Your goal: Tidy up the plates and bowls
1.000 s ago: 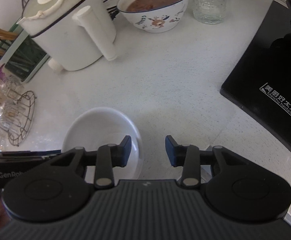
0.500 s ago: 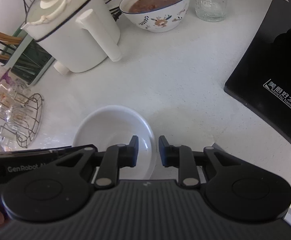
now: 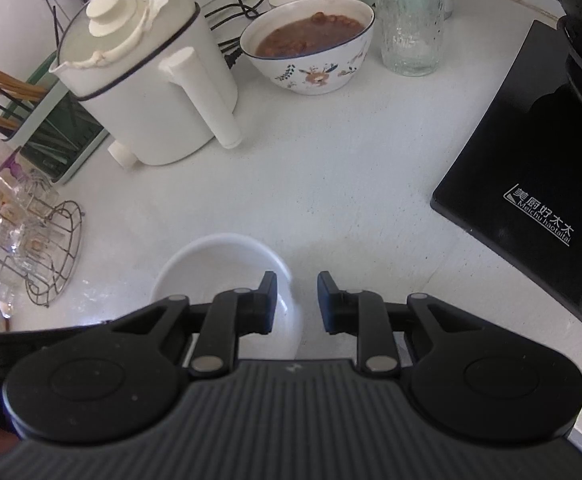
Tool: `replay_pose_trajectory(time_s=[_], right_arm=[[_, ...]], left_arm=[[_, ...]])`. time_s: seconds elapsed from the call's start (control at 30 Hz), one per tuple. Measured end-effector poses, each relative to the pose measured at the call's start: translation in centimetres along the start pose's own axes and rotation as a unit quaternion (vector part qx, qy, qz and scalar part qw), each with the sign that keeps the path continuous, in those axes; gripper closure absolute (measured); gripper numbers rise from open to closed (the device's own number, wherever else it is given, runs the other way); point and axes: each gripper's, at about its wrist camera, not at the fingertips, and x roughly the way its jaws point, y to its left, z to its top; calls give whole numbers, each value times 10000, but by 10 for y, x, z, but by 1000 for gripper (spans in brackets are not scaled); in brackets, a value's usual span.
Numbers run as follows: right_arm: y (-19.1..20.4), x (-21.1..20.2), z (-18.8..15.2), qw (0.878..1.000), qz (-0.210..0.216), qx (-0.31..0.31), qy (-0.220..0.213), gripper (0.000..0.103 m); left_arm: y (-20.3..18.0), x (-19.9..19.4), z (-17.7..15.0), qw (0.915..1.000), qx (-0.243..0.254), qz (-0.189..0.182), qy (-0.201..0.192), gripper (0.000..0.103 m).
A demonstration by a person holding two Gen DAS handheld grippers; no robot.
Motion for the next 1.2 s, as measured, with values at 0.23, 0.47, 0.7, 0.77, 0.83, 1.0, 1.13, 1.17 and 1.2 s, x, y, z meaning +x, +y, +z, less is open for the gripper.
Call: replay_pose_trajectory(time_s=[0.23,0.47,0.7,0.77,0.83,1.0,1.13,1.17,1.2], right_arm=[[-4,16,-6,9992,56,155,367,83],[-2,14,-12,9982,286,255,456,92],[10,-5,-10,9978,482,223,390,93],[16,-11,-9,9976,552,172,386,93],[24,-17,-8,9971,628,138,404,92],[44,-32,-5,9956,857,-70,368,92],[60,-39,0,9935,1031,-304,365,92],[64,-40,0,9930,1067,-362,358,92],[68,-41,0,9924,1102,-428,347,92]], left_arm=[[8,-5,-2,9998,-107,-120,-99,97],[10,-19,-6,9993,-171,-212,-246,97],[21,-45,-11,9977,-375,-322,-455,97],[25,-56,-13,9970,-439,-322,-548,97],[29,-70,-15,9962,-502,-295,-653,97],[37,-103,-23,9931,-700,-216,-921,97],[45,-126,-31,9905,-847,-104,-1082,97],[48,-132,-33,9897,-875,-79,-1132,97],[49,-137,-35,9890,-896,-48,-1176,97]])
